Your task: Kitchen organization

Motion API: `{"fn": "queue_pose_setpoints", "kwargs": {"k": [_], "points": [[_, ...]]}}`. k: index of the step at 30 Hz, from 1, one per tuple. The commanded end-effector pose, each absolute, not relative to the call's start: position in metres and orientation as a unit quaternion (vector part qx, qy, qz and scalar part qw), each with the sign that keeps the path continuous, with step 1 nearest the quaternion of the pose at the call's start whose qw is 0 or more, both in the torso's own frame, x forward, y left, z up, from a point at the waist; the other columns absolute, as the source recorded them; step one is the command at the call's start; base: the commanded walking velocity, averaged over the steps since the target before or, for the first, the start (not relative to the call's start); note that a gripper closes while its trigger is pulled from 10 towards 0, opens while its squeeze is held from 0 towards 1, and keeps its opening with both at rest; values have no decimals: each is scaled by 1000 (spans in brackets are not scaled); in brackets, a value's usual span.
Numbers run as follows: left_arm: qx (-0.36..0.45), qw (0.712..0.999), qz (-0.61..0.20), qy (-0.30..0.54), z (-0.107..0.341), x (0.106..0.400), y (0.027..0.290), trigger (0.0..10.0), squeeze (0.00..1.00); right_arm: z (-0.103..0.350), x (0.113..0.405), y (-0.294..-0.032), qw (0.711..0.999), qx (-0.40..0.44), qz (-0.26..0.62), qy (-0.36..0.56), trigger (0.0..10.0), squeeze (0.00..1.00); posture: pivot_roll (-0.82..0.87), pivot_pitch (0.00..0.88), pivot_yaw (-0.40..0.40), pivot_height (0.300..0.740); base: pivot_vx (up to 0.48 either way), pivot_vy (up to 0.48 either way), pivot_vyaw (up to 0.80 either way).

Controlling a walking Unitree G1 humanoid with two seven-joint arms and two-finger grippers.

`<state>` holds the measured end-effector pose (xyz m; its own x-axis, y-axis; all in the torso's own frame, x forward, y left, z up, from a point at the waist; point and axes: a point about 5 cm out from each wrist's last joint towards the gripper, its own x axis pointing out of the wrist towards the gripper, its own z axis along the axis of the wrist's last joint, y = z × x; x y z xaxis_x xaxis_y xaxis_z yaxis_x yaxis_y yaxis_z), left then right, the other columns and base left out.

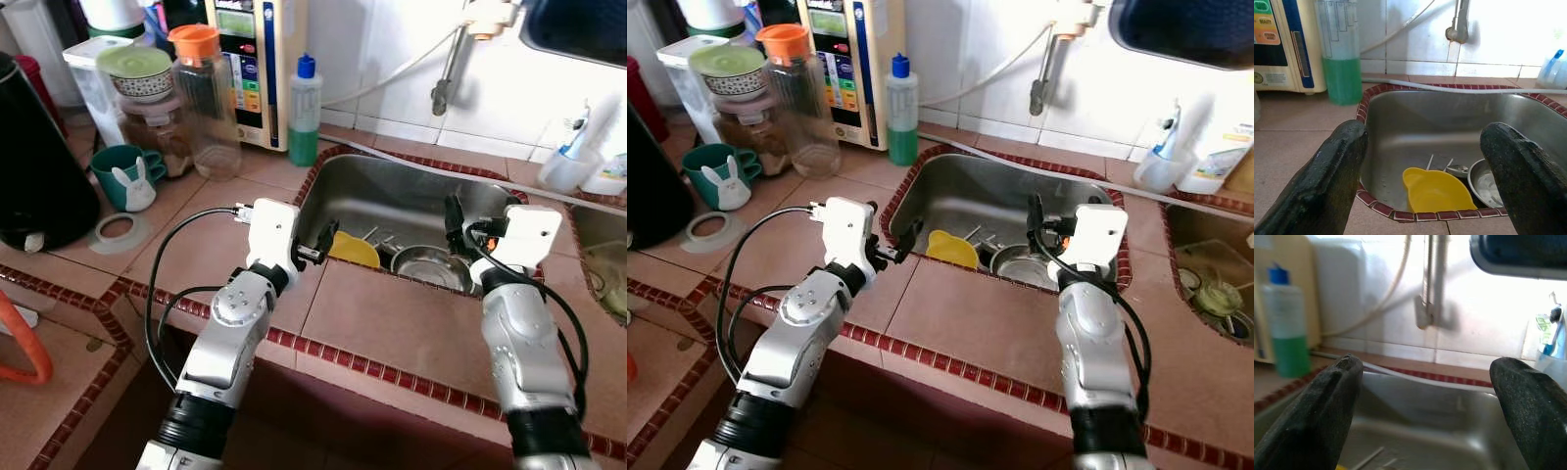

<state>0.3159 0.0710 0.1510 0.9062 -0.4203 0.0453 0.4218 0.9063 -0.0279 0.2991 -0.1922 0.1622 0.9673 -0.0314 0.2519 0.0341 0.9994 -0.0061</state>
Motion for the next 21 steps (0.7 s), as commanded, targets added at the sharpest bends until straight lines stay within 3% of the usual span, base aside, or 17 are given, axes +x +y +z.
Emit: {"fn": "queue_pose_setpoints", "kwargs": {"k": [1,6,12,21], "points": [[-18,978,-208,-11,148,315,75,10000,0,172,292,-185,992,-2,-8,-130,10000,1000,119,0,26,740,0,0,0],[24,977,-207,-44,153,313,77,10000,0,181,271,-181,992,-17,-5,-128,10000,1000,97,0,51,740,0,0,0],[0,975,-223,8,134,315,84,10000,0,190,254,-181,993,-25,-8,-114,10000,1000,41,0,96,740,0,0,0],[-21,964,-265,-13,144,325,53,10000,0,185,240,-191,992,-40,-80,-89,10000,1000,-32,0,55,740,0,0,0]]}}
